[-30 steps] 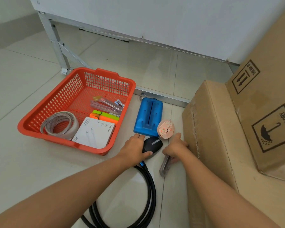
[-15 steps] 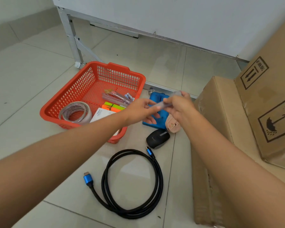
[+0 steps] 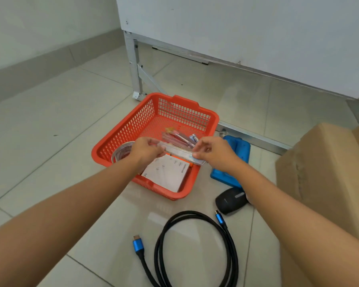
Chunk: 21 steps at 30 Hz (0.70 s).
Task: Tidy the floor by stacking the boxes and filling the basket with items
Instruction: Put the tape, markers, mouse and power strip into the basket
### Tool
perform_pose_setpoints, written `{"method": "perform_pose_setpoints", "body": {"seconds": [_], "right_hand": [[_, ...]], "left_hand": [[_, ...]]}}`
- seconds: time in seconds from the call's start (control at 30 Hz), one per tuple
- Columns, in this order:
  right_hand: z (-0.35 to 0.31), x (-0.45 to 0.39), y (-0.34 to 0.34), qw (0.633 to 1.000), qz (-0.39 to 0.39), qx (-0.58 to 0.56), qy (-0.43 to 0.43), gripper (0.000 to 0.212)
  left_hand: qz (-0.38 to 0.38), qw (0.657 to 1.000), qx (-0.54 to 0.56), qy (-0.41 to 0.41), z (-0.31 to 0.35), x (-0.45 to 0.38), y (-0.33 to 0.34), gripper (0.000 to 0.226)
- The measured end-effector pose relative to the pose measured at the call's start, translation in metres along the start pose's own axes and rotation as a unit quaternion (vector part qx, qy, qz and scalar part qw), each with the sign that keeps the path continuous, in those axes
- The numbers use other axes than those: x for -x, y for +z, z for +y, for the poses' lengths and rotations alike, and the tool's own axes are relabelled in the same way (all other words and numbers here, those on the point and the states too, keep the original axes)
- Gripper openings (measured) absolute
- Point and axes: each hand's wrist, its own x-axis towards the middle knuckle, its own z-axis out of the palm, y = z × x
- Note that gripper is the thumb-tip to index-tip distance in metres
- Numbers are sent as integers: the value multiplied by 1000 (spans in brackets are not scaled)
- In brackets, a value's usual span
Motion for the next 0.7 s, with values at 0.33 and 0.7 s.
{"method": "perform_pose_setpoints", "body": {"seconds": [0.33,0.7], "right_hand": [[13,-77,30,976,67,202,-55,22],[37,-100,48,922,106,360,-95,20]], "left_hand": [[78,991,-91,57,-4,-53,16,34],[60,965,-244,78,-26,-85,33,18]]}}
